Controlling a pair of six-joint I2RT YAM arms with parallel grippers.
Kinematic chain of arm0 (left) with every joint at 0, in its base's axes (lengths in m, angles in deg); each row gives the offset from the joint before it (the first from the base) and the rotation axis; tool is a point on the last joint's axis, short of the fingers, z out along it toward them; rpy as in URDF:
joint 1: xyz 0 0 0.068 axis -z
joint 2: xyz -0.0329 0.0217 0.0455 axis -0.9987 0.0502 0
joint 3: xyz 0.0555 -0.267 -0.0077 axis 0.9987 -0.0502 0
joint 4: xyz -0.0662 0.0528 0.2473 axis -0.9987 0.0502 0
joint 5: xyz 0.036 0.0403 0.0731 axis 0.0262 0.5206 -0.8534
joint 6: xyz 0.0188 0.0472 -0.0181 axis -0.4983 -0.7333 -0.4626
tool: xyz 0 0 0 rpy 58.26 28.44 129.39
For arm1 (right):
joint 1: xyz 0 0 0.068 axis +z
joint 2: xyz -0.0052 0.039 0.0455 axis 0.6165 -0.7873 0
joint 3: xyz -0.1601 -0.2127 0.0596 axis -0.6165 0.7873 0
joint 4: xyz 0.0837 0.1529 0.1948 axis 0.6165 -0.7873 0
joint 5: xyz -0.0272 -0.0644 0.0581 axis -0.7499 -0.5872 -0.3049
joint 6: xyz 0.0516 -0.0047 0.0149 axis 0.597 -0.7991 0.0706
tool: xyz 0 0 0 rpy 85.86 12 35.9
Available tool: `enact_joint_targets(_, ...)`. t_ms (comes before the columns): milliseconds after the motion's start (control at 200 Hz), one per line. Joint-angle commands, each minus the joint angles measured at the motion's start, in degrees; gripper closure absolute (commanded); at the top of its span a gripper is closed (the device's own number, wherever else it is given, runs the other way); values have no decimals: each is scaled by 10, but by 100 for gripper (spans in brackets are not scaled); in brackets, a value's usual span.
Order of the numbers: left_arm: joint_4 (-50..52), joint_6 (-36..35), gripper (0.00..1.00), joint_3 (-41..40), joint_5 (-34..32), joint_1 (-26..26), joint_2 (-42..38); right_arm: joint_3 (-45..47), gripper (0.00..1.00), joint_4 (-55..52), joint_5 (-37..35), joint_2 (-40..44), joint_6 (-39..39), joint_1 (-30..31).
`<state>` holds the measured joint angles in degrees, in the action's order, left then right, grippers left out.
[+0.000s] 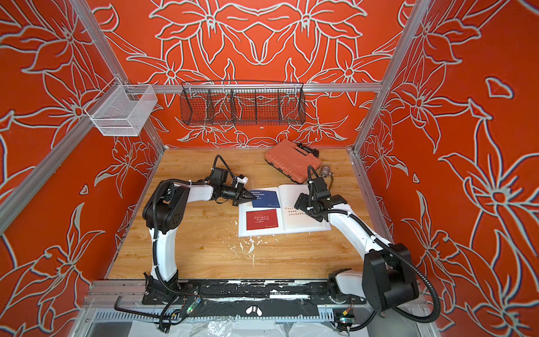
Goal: Place the photos into the photo albums
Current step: Insert the photo into the photo album.
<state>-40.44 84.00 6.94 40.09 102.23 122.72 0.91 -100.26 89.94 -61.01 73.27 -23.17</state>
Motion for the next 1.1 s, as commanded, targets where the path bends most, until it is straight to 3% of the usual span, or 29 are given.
enact_joint_targets(0,-15,-5,100,17,22,3,14,-11,19,-8,11,-9,-6,-7)
enact_joint_targets(706,23,-26,100,47,35,2,57,-32,18,-9,33,-54,-22,-22)
enact_joint_targets(1096,229,-167,100,86,-8,2,65,-34,18,-16,32,-51,-26,-22)
